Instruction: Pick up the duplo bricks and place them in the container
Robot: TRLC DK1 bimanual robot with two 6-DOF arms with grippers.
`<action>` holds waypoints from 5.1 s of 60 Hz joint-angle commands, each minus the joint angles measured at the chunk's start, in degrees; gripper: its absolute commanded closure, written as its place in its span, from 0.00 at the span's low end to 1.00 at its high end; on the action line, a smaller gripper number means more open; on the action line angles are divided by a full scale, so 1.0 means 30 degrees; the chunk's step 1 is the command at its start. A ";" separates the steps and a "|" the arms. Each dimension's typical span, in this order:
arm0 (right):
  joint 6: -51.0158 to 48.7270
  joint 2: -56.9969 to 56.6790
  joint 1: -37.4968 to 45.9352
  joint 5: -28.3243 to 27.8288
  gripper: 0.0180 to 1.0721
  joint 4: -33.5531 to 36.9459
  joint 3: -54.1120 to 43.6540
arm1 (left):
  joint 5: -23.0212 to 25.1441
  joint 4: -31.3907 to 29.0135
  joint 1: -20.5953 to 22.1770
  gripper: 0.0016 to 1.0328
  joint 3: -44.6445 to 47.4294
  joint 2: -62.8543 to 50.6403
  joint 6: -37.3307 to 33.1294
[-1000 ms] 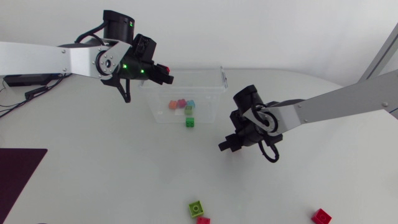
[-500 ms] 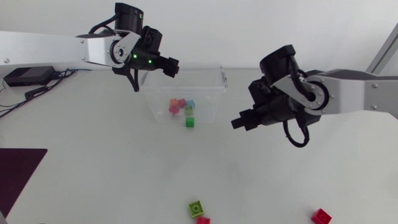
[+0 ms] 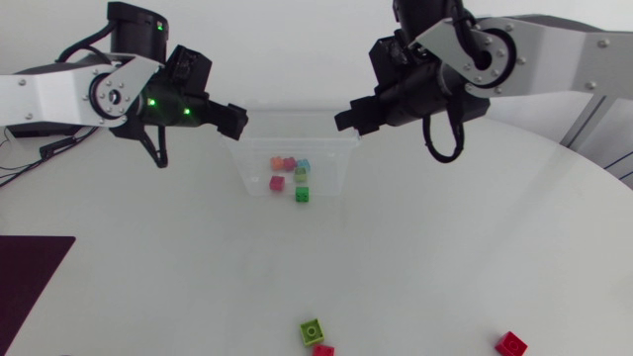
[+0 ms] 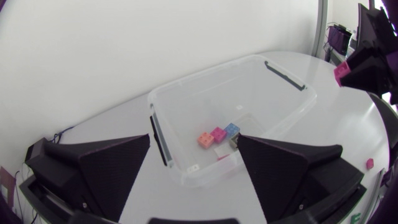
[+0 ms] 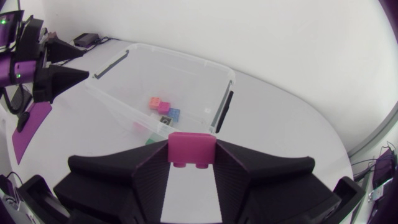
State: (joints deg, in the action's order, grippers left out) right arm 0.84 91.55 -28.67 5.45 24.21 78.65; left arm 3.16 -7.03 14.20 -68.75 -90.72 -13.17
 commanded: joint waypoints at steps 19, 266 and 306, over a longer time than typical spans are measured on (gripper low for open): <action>-0.0456 0.4435 -0.0464 0.0379 0.72 -0.1711 0.3343 | 0.0500 0.0086 -0.1041 0.04 0.5046 0.4429 -0.1060; 0.8274 1.1408 -0.4595 0.2694 0.05 0.0750 0.3988 | 0.2873 0.3573 -0.4527 0.04 1.4128 0.8911 -0.2290; 1.0911 1.4572 -0.4976 0.6210 0.16 0.2917 0.8587 | 0.3283 0.4012 -0.4820 0.04 1.4069 0.8471 -0.2349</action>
State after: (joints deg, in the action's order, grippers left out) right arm 30.98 132.57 -43.42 22.44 31.00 101.95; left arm 12.21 4.47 0.05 -27.35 -64.49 -19.75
